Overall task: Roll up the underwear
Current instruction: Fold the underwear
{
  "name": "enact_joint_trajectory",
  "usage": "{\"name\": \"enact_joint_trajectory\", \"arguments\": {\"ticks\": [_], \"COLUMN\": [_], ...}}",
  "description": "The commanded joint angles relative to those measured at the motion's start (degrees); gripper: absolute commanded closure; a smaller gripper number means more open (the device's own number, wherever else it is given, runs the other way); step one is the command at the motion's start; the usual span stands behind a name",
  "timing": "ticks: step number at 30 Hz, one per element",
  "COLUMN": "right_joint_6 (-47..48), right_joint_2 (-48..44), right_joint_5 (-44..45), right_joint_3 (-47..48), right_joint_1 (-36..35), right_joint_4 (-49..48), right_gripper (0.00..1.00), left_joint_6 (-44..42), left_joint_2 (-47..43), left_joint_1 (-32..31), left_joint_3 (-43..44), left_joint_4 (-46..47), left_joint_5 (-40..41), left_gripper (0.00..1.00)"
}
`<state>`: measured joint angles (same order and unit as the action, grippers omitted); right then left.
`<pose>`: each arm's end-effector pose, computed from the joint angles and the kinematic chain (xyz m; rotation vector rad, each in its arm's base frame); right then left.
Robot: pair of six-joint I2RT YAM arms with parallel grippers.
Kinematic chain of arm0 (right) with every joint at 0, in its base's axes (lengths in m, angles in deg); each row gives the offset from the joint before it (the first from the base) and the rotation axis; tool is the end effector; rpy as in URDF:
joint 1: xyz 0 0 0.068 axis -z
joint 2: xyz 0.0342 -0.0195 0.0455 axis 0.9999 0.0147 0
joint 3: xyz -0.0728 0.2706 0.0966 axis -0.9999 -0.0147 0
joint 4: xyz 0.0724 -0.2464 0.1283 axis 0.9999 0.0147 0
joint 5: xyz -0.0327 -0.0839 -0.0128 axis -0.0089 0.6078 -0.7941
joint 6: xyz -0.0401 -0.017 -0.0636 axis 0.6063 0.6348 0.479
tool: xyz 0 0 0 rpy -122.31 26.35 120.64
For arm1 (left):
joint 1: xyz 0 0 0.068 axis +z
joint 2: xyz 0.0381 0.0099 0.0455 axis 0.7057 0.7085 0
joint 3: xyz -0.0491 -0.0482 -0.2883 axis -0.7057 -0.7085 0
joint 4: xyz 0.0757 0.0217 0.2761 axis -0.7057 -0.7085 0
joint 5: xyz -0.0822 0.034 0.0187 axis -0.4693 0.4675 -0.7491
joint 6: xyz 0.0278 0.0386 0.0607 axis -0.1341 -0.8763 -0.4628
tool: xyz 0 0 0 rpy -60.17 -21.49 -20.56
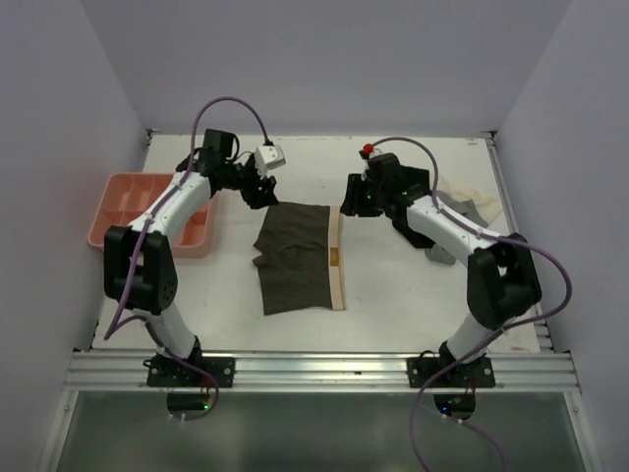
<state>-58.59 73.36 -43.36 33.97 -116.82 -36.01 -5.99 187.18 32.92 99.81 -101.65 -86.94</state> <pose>0.3628 0.1971 0.2525 -0.1214 2.3440 0.5686 0.3949 -0.1280 0.2786 1.2432 1.8919 -0.6308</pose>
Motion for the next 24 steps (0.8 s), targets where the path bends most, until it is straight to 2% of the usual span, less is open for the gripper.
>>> {"name": "enact_joint_trajectory", "arguments": {"ticks": [1, 6, 11, 24], "right_joint_6": [3.61, 4.76, 6.08, 9.33], "right_joint_2": [8.53, 18.39, 25.78, 32.29], "right_joint_5": [-3.86, -8.69, -10.80, -9.40], "right_joint_3": [6.34, 13.89, 18.91, 23.57], "right_joint_1": [2.52, 5.42, 5.60, 5.69], "right_joint_4": [-1.20, -2.43, -3.13, -2.60], "right_gripper": [0.55, 0.58, 0.58, 0.56], "left_joint_6": [10.59, 13.78, 14.74, 15.63], "left_joint_2": [8.62, 16.64, 21.92, 29.13], "left_joint_1": [2.47, 3.44, 3.70, 4.58], "left_joint_3": [5.43, 12.20, 13.71, 15.99], "left_joint_4": [6.94, 9.15, 11.61, 12.06], "left_joint_5": [-0.05, 2.67, 6.18, 6.45], "left_gripper": [0.43, 0.46, 0.48, 0.49]}}
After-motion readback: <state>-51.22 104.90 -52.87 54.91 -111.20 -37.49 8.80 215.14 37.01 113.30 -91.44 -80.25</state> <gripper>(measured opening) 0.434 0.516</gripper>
